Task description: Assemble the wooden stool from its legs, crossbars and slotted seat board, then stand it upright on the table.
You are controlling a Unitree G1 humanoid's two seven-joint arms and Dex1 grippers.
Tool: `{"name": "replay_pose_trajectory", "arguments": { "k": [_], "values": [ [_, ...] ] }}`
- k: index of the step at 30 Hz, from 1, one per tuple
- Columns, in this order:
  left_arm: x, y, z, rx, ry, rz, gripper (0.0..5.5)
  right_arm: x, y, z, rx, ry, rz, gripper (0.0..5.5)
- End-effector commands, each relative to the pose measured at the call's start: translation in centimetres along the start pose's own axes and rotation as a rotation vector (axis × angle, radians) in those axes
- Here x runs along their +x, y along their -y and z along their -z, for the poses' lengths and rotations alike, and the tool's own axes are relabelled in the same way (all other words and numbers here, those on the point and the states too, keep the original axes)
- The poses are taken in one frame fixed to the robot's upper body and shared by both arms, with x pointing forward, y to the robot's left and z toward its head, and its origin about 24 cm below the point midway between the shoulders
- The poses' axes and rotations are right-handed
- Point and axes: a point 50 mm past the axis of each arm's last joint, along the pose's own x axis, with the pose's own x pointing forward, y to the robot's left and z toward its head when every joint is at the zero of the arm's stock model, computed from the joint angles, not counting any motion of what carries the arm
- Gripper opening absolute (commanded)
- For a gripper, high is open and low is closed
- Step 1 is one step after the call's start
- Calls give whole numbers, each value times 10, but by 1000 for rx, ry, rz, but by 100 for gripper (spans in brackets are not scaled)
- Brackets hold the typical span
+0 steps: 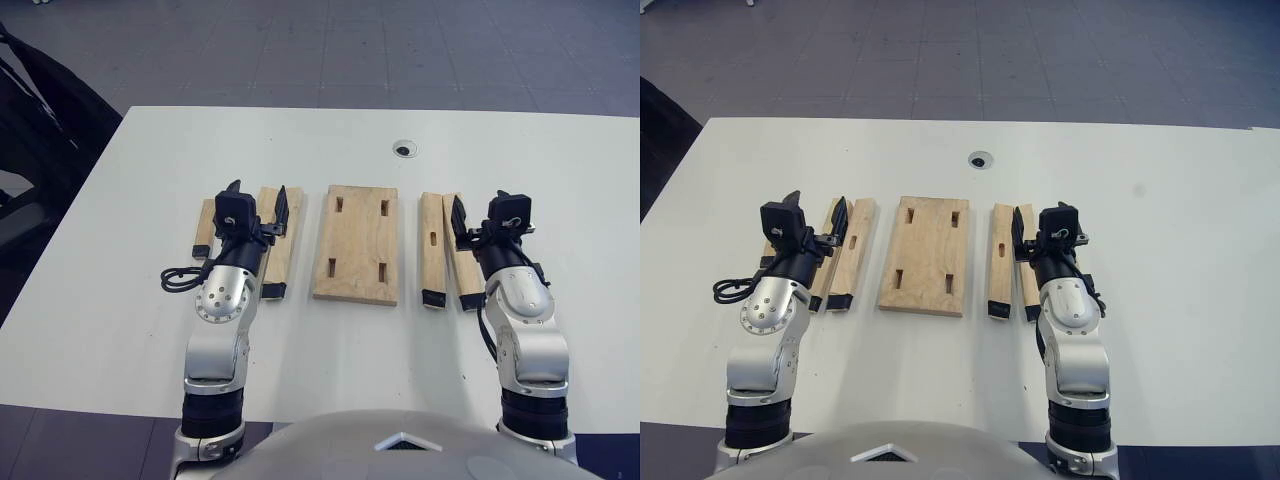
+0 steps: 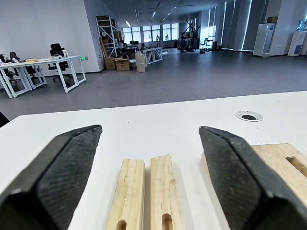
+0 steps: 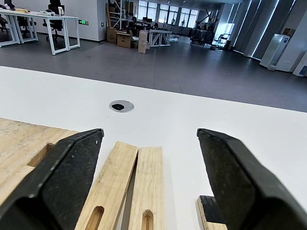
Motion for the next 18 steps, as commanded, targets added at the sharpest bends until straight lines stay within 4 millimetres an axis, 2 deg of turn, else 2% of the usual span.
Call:
{"name": "replay_pose_trajectory", "arguments": {
  "k": [1, 7, 10, 15, 18],
  "values": [
    [4, 2, -3, 19, 17, 14, 376, 1, 0, -3, -7, 16, 3, 360],
    [4, 0, -3, 25, 21, 0, 376, 2, -3, 1, -7, -5, -10, 360],
    [7, 3, -4, 8, 34, -13, 332, 3, -3, 0, -12, -5, -29, 364],
    [7, 4, -4, 10, 38, -15, 332, 5, 0, -2, -16, -1, -19, 364],
    [8, 1, -4, 19, 38, -18, 329, 5, 0, -2, -10, 6, -8, 318]
  ]
}}
